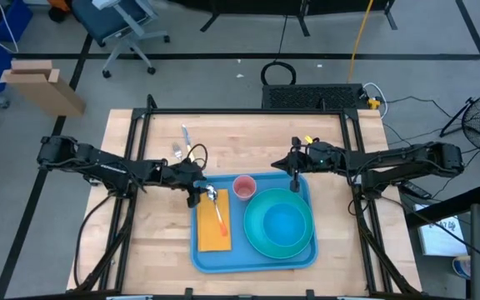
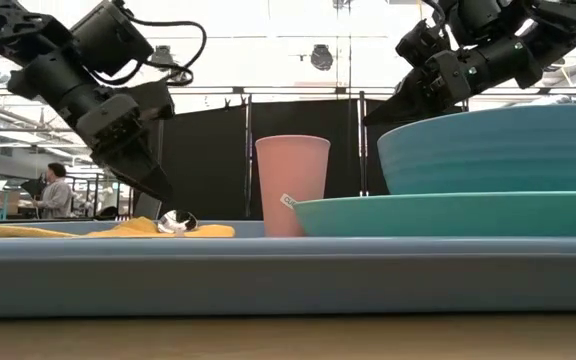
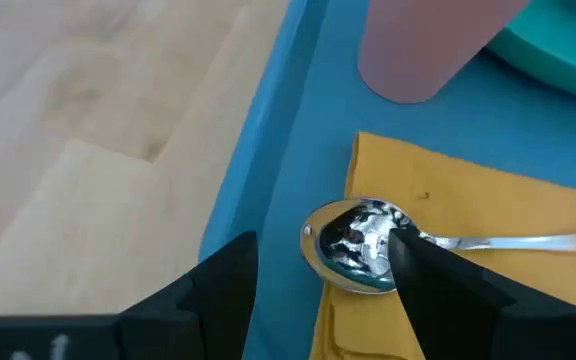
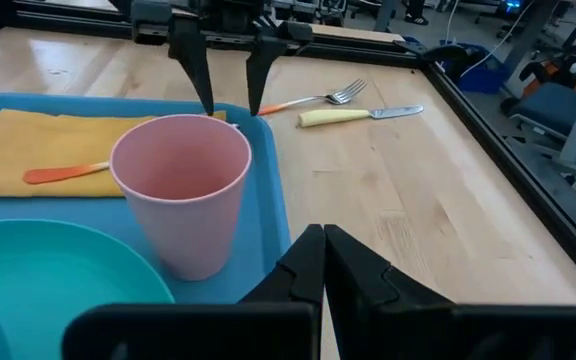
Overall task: Set up tray
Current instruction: Put the orange spoon on the yellow napkin
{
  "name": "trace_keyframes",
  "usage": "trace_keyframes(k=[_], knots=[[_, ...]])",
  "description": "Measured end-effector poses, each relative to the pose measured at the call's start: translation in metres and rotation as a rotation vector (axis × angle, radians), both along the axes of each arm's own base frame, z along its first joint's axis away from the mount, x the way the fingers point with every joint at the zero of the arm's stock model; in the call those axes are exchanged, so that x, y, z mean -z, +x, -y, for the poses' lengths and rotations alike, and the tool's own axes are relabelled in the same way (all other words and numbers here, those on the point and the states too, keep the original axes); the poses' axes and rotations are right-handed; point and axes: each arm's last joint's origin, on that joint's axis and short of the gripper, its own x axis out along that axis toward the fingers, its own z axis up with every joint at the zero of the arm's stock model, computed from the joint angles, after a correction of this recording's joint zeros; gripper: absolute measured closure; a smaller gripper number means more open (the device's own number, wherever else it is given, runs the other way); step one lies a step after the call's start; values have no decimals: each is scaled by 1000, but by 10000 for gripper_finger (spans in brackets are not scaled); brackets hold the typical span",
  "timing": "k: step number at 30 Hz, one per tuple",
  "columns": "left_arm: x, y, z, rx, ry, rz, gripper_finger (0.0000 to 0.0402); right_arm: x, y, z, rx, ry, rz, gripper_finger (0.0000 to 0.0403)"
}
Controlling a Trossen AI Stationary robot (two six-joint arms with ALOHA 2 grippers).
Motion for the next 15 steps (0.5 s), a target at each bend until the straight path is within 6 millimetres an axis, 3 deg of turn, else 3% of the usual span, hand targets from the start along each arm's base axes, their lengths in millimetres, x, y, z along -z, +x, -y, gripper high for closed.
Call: trace_keyframes(k=[8, 15], knots=[[2, 1, -2, 36, -35, -8, 174, 0, 0, 0, -1, 0, 0, 403], [13, 4, -2, 37, -31, -56, 219, 0, 0, 0, -2, 1, -1, 403]])
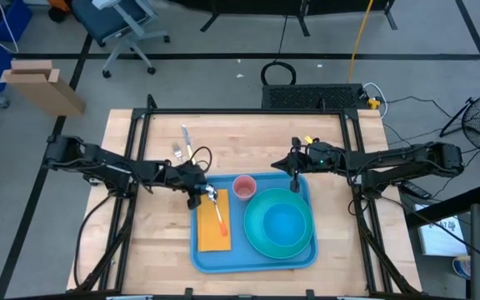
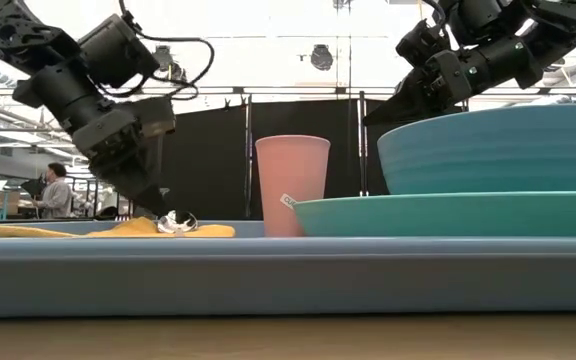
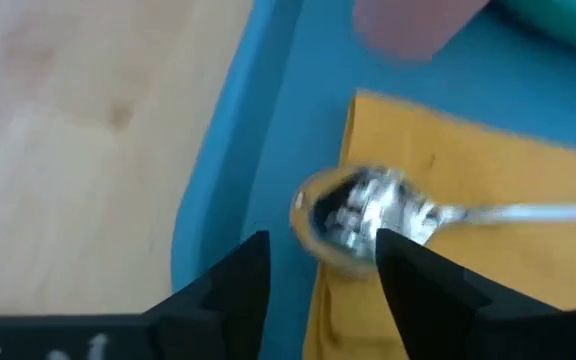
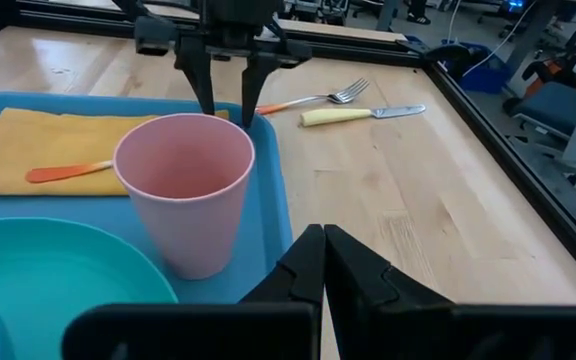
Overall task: Set up tray
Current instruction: Put the orange spoon on the yellow napkin
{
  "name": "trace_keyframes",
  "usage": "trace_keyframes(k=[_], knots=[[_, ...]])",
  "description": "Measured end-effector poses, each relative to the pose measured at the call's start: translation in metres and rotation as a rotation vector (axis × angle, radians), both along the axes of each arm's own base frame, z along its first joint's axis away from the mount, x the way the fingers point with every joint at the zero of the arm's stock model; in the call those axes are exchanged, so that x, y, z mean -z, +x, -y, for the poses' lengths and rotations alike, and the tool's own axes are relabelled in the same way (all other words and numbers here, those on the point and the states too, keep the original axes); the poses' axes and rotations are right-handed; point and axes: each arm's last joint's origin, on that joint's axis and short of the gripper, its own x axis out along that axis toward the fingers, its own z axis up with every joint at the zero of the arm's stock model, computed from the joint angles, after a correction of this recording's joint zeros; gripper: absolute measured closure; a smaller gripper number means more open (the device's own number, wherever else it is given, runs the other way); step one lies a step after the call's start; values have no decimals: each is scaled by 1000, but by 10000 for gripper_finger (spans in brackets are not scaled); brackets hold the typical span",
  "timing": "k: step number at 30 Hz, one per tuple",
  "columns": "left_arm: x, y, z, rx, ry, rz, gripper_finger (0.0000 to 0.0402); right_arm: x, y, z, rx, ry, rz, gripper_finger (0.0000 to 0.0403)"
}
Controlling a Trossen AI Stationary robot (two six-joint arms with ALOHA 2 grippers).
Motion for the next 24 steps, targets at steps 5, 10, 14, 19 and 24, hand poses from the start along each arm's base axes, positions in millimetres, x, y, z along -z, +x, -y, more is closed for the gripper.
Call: trace_keyframes(k=[5, 10, 14, 19, 24], knots=[[3, 2, 0, 13, 11, 3, 248, 0, 0, 0, 0, 1, -3, 403], [1, 3, 0, 28, 35, 20, 260, 0, 0, 0, 0, 1, -2, 403], [1, 4, 0, 37, 44, 27, 266, 0, 0, 0, 1, 0, -3, 403], [1, 4, -1, 57, 69, 26, 278, 0, 0, 0, 1, 0, -3, 403], [1, 4, -7, 37, 78, 24, 295, 0, 0, 0, 2, 0, -3, 403]])
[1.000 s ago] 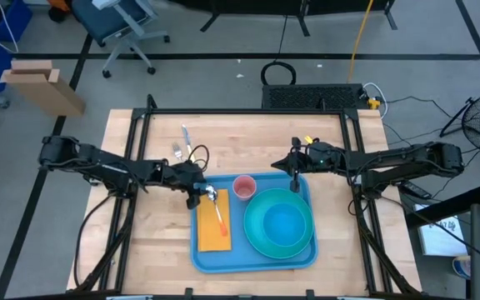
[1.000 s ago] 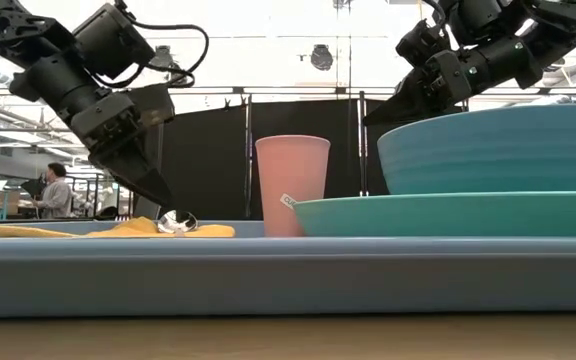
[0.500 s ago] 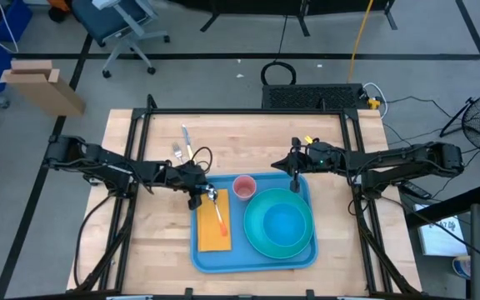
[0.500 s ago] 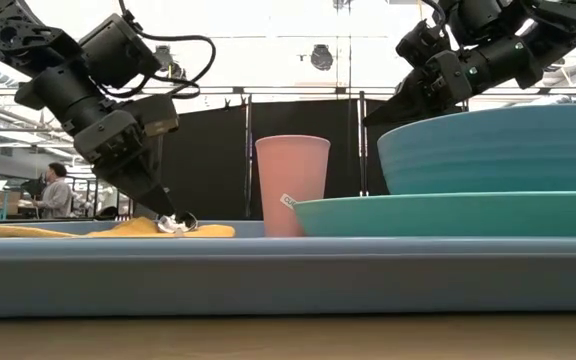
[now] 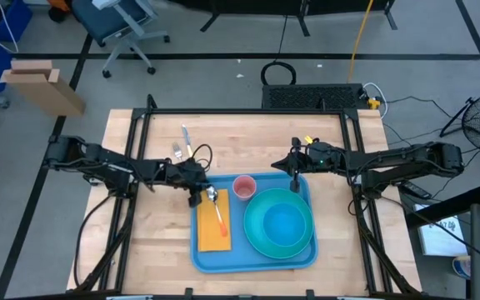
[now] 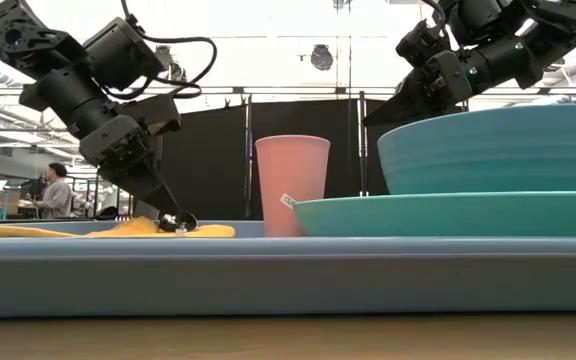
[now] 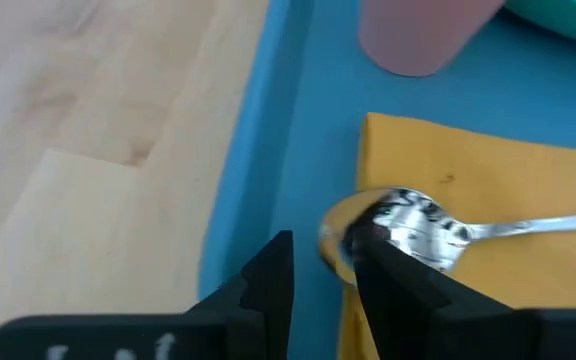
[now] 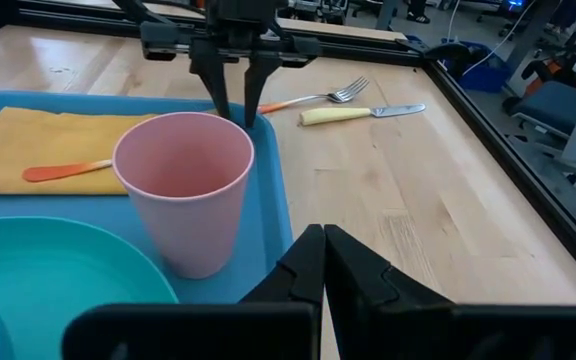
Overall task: Set up tray
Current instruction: Put the orange spoon on the yellow napkin
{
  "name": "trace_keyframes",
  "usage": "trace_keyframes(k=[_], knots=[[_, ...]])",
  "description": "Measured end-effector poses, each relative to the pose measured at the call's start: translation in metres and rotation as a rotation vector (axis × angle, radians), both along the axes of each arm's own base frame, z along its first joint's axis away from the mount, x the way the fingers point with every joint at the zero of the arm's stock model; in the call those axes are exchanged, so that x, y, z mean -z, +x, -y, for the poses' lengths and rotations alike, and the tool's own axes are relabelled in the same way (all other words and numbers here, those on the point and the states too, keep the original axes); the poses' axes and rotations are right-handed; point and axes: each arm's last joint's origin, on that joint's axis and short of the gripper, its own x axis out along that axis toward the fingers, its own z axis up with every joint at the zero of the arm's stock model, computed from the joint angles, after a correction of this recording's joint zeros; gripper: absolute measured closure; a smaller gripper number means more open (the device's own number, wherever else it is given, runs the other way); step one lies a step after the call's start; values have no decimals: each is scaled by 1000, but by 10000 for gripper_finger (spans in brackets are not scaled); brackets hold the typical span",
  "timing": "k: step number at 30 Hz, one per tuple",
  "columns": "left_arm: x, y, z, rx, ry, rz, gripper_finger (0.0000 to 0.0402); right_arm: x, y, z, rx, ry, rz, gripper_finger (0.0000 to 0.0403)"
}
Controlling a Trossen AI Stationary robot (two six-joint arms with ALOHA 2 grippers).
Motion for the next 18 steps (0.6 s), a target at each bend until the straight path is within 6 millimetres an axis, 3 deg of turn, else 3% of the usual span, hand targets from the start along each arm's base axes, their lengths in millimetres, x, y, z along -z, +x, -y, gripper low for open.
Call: trace_keyframes(k=[18], knots=[[14, 2, -9, 27, -59, -53, 287, 0, 0, 0, 1, 1, -4, 403]])
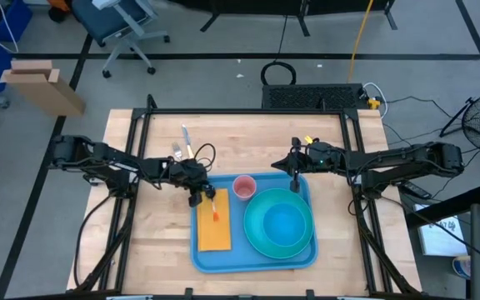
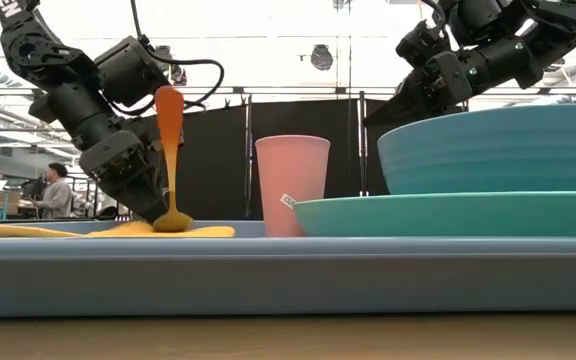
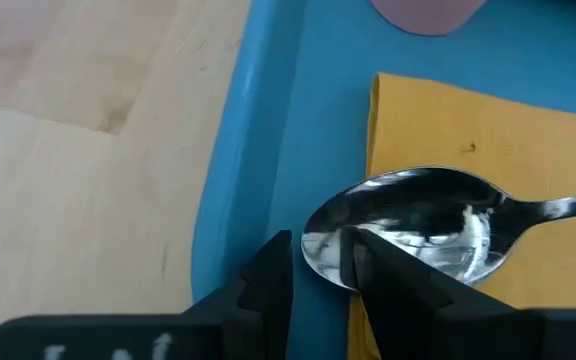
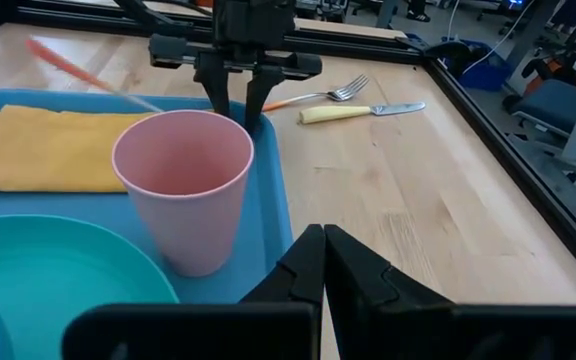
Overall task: Set up tray
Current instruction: Put the orange spoon on the yellow napkin
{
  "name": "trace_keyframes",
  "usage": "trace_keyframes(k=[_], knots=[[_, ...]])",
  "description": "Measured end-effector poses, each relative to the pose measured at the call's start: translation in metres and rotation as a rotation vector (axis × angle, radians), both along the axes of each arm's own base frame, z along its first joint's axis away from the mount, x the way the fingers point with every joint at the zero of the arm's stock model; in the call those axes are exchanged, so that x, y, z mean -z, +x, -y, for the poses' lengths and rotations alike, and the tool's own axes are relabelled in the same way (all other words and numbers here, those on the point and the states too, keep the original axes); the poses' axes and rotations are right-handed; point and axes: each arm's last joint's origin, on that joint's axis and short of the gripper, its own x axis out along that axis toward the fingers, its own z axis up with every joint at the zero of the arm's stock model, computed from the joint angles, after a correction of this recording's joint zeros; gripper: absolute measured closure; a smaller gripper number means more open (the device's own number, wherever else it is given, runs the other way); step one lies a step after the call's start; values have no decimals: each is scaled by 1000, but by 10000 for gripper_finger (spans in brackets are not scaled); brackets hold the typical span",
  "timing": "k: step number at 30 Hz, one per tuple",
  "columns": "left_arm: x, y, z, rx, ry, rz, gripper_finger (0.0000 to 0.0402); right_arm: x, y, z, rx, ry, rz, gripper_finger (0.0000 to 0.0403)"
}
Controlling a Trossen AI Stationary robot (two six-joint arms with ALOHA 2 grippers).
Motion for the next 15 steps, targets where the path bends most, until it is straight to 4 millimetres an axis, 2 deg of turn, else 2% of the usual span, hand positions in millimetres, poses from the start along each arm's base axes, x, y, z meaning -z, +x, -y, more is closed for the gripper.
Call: trace_keyframes(k=[15], knots=[[-2, 2, 0, 15, 10, 28, 286, 0, 0, 0, 0, -2, -1, 403]])
